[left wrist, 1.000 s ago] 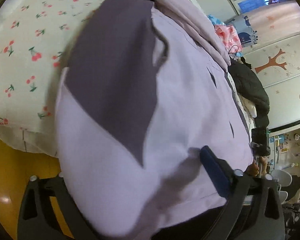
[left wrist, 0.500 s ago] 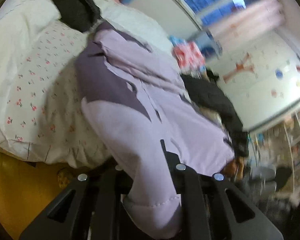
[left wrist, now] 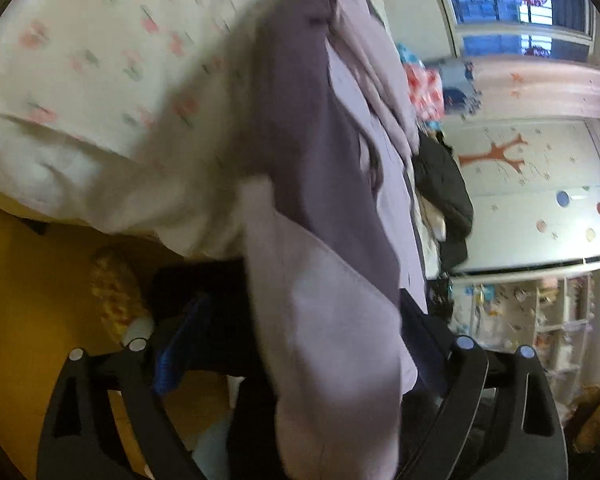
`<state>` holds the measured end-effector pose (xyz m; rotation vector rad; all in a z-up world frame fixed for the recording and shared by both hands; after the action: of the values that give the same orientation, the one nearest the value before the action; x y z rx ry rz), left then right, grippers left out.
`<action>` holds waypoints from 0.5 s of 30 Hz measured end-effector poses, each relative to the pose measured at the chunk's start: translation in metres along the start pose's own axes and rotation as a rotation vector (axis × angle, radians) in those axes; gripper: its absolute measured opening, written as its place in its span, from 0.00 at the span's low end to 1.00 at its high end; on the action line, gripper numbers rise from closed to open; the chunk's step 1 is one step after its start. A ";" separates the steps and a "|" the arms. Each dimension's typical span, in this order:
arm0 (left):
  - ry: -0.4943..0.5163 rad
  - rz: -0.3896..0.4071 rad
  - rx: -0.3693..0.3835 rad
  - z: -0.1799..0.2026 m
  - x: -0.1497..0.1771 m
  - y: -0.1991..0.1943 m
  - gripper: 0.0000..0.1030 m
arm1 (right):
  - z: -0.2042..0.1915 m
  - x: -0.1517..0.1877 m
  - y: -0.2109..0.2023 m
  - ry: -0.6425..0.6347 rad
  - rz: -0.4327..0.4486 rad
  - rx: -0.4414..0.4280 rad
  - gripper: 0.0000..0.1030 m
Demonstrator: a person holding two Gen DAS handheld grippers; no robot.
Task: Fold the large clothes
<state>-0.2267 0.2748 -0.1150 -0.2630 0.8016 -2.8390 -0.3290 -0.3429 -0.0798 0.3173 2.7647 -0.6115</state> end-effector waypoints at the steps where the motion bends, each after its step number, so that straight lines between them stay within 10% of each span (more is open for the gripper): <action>1: 0.007 -0.014 0.002 0.003 0.004 0.011 0.85 | -0.004 -0.001 0.002 -0.011 0.014 -0.001 0.78; 3: 0.031 0.001 -0.030 0.011 0.012 0.024 0.69 | -0.010 0.002 0.009 -0.061 0.018 -0.008 0.43; 4: 0.037 0.007 -0.043 0.016 0.015 0.028 0.39 | -0.016 0.004 0.015 -0.085 0.007 -0.003 0.34; 7: 0.098 0.098 -0.101 0.043 0.021 0.017 0.19 | -0.041 -0.001 0.010 -0.167 0.052 0.012 0.21; 11: 0.237 0.212 -0.037 0.107 0.039 -0.031 0.15 | -0.097 -0.018 -0.016 -0.304 0.120 -0.023 0.19; 15: 0.364 0.139 -0.045 0.126 0.063 -0.042 0.16 | -0.117 -0.015 -0.037 -0.358 0.102 -0.032 0.26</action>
<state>-0.2653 0.2331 0.0208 0.3029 0.9086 -2.7744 -0.3521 -0.3263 0.0405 0.3059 2.3981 -0.5385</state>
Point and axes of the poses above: each gripper's, at about its wrist camera, not at the fingertips, and y roughly the way its jaws point, z to its right, x to its underside, the point moved 4 cm from there along y, roughly the way its jaws point, and after that the axes turned 15 degrees about -y, right-handed, at the moved point
